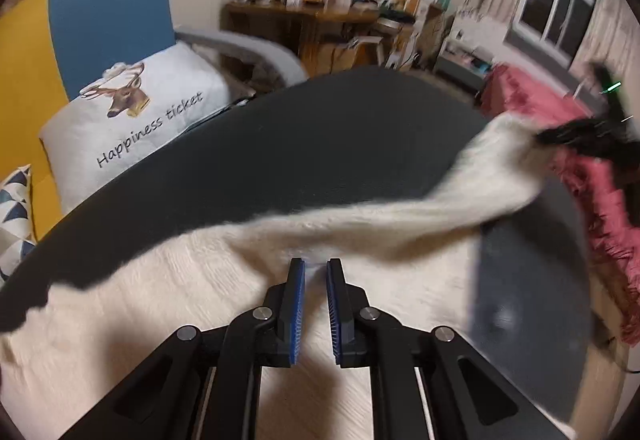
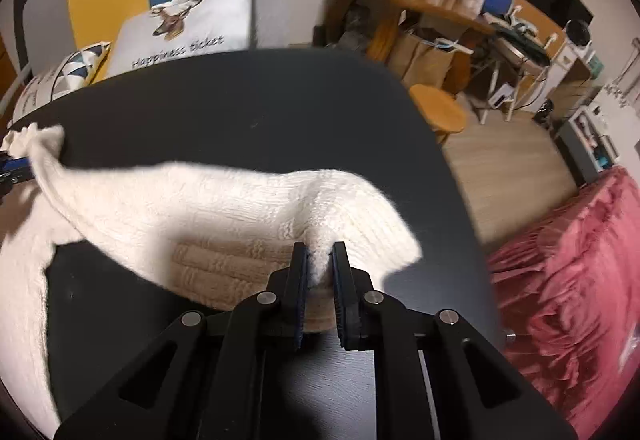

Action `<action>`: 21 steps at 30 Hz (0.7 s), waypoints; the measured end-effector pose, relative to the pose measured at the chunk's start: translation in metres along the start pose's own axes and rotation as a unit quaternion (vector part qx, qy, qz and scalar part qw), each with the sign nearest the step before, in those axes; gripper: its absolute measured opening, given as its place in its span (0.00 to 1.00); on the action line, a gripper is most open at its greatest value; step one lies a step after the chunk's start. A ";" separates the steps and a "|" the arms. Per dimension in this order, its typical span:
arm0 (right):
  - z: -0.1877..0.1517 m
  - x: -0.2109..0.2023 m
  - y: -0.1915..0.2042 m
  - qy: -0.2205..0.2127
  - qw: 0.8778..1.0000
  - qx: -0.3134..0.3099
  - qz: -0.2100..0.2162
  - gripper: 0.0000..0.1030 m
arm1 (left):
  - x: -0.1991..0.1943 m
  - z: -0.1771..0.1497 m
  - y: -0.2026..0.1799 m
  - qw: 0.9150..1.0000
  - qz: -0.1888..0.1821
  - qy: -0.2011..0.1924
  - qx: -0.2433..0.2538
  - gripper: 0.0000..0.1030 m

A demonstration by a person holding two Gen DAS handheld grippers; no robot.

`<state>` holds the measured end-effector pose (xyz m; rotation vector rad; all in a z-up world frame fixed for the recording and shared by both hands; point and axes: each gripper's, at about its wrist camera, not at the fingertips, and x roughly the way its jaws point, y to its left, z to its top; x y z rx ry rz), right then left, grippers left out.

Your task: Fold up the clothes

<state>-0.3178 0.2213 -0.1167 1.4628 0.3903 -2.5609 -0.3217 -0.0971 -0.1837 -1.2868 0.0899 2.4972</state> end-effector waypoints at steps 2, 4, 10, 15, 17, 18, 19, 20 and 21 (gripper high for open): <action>0.007 -0.002 -0.008 0.001 1.000 0.003 -0.013 0.12 | 0.013 -0.004 0.005 1.000 0.002 -0.007 -0.009 0.10; 0.012 0.009 -0.018 0.013 1.000 0.013 -0.014 0.12 | 0.016 -0.007 0.002 1.000 0.013 -0.014 0.000 0.10; 0.005 0.067 -0.026 0.061 0.997 0.056 0.003 0.13 | 0.006 -0.006 0.000 1.000 0.015 -0.007 -0.005 0.10; 0.005 0.031 -0.046 -0.008 0.992 0.117 0.043 0.19 | -0.037 -0.021 0.006 0.998 -0.011 -0.050 -0.048 0.10; -0.002 0.001 -0.052 -0.041 0.990 0.120 0.058 0.23 | -0.054 -0.037 0.001 0.998 -0.002 -0.059 -0.034 0.10; -0.006 -0.015 -0.055 -0.057 0.989 0.122 0.066 0.30 | -0.059 -0.046 -0.001 0.998 0.004 -0.057 -0.029 0.10; -0.010 -0.030 -0.058 -0.073 0.987 0.124 0.074 0.38 | -0.063 -0.054 -0.002 0.998 0.010 -0.054 -0.025 0.10; -0.016 -0.043 -0.058 -0.082 0.985 0.122 0.086 0.40 | -0.066 -0.062 -0.003 0.998 0.013 -0.051 -0.027 0.10; -0.026 -0.049 -0.051 -0.080 0.984 0.117 0.110 0.40 | -0.069 -0.070 -0.002 0.998 0.014 -0.046 -0.033 0.10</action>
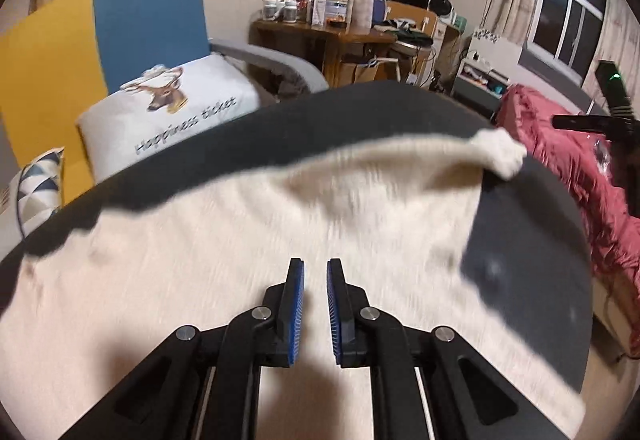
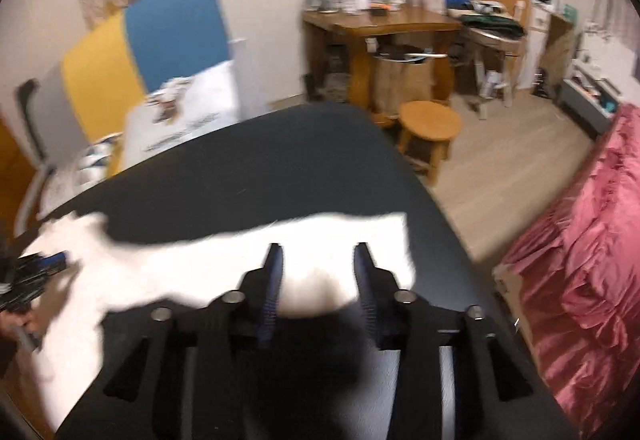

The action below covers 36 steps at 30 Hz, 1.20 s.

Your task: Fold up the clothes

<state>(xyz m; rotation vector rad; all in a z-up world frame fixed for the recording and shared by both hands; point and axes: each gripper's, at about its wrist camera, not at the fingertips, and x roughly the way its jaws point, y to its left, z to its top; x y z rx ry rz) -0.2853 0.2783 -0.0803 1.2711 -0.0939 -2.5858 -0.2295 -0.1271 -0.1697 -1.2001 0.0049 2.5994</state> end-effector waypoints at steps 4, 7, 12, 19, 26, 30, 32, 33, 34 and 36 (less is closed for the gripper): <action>-0.050 0.007 0.019 0.019 0.992 0.053 0.116 0.53 | -0.008 -0.022 0.004 0.999 -0.003 0.013 -0.036 0.10; -0.073 0.033 0.036 0.018 0.981 0.102 0.165 0.54 | -0.007 -0.021 0.001 0.998 -0.036 0.008 -0.059 0.10; -0.077 0.080 0.028 -0.016 0.948 0.260 0.186 0.58 | 0.010 -0.008 -0.010 0.998 -0.035 0.009 -0.047 0.10; -0.070 0.106 0.031 -0.053 0.946 0.298 0.112 0.47 | 0.026 -0.017 0.008 0.992 -0.077 0.028 -0.101 0.10; -0.036 0.100 0.046 -0.072 0.971 0.221 0.052 0.09 | 0.022 -0.016 -0.002 0.994 -0.057 0.032 -0.083 0.10; 0.001 0.095 0.054 -0.066 0.987 0.145 0.018 0.09 | 0.016 0.008 -0.007 0.997 -0.053 0.006 -0.062 0.10; 0.016 0.101 0.056 -0.049 0.993 0.111 -0.005 0.09 | 0.018 0.027 -0.011 0.997 -0.055 -0.007 -0.045 0.10; 0.025 0.106 0.056 -0.039 0.994 0.098 -0.014 0.09 | 0.024 0.036 -0.015 0.998 -0.051 -0.006 -0.030 0.10; 0.034 0.114 0.055 -0.028 0.996 0.086 -0.021 0.09 | 0.031 0.043 -0.019 0.999 -0.043 -0.002 -0.014 0.10; 0.049 0.130 0.056 -0.008 0.997 0.073 -0.033 0.09 | 0.053 0.050 -0.023 0.999 -0.027 0.019 0.006 0.10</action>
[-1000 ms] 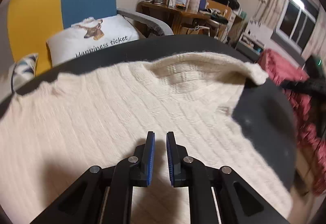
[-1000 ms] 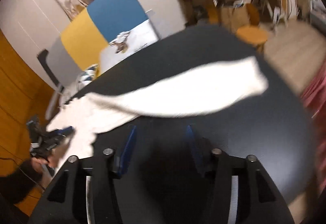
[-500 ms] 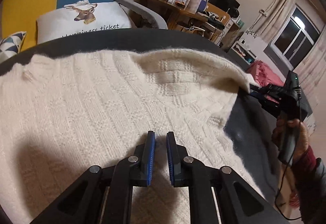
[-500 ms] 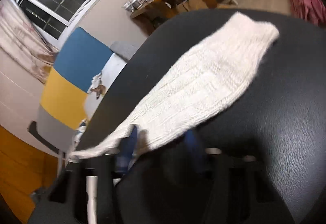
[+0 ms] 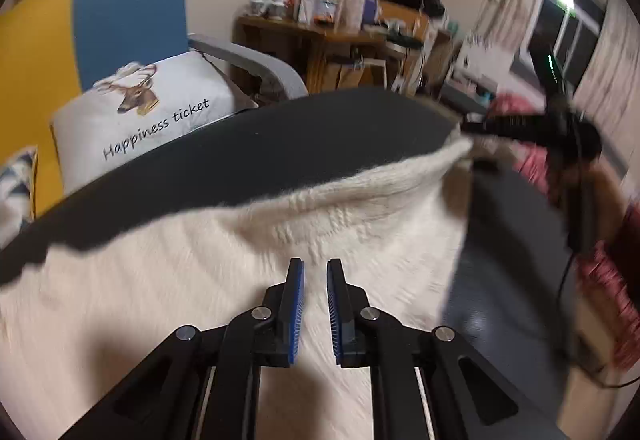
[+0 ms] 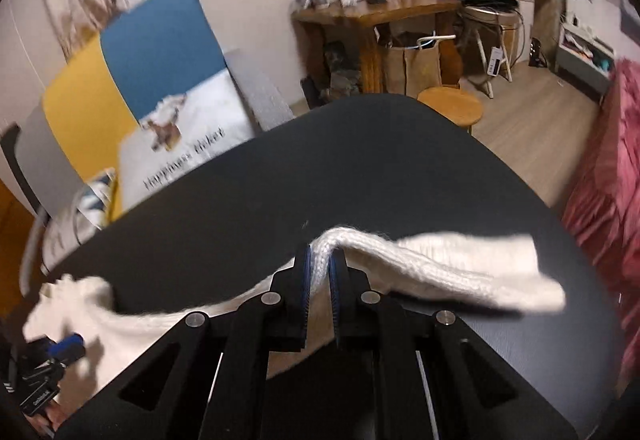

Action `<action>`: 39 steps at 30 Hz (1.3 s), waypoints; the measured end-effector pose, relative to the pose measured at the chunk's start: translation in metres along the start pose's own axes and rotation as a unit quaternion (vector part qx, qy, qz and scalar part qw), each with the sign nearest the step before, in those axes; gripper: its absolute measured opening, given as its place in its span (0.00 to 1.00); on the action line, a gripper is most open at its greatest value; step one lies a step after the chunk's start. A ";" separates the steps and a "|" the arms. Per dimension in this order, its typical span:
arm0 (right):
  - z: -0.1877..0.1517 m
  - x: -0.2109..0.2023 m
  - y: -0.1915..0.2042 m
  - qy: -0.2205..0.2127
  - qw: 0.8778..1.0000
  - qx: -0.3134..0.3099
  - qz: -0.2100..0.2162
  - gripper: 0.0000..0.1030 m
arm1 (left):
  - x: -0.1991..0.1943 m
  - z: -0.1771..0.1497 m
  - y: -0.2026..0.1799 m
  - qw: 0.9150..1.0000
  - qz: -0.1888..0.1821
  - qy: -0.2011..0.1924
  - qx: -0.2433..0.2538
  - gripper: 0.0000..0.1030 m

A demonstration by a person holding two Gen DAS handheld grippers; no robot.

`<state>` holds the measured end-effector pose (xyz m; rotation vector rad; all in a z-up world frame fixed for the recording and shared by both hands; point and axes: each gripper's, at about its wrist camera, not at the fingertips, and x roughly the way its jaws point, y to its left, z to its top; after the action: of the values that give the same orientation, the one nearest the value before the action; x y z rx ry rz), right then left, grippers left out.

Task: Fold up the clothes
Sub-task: 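Lower the sleeve flat onto the seat and open the right gripper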

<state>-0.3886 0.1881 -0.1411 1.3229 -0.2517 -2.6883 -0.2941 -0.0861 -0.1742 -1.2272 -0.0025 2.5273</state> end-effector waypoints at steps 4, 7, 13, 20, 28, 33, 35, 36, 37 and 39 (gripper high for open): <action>0.016 0.038 0.007 0.047 0.999 -0.018 -0.016 0.09 | 0.029 -0.002 0.005 1.000 0.013 0.027 0.001 0.10; 0.011 0.058 0.012 0.078 0.996 -0.041 -0.032 0.09 | 0.029 -0.007 -0.003 0.999 0.031 0.022 0.023 0.10; 0.009 0.058 0.006 0.081 0.996 -0.036 -0.013 0.11 | 0.023 -0.006 -0.003 0.999 0.032 0.020 0.020 0.10; 0.026 -0.005 -0.032 0.019 0.998 -0.067 -0.005 0.13 | -0.055 -0.036 0.026 0.997 0.020 -0.054 -0.051 0.10; 0.009 0.041 -0.040 0.088 0.983 -0.126 -0.100 0.13 | -0.045 -0.085 0.049 0.996 0.048 0.005 -0.078 0.10; -0.015 0.023 -0.051 0.086 0.979 -0.127 -0.137 0.13 | -0.042 -0.084 0.053 0.995 0.042 0.009 -0.085 0.10; -0.028 0.013 -0.057 0.080 0.978 -0.122 -0.148 0.13 | -0.043 -0.081 0.052 0.995 0.046 0.016 -0.084 0.10; -0.032 0.009 -0.060 0.080 0.978 -0.117 -0.153 0.13 | -0.045 -0.076 0.052 0.995 0.044 0.017 -0.086 0.10; -0.035 0.005 -0.061 0.083 0.978 -0.108 -0.156 0.13 | -0.046 -0.070 0.053 0.995 0.038 0.012 -0.090 0.10; -0.041 -0.003 -0.062 0.094 0.976 -0.104 -0.166 0.13 | -0.048 -0.057 0.056 0.995 0.027 0.002 -0.097 0.10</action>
<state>-0.3569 0.2455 -0.1765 1.6618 0.2915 -2.7187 -0.2390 -0.1609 -0.1818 -1.3208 -0.2201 2.6220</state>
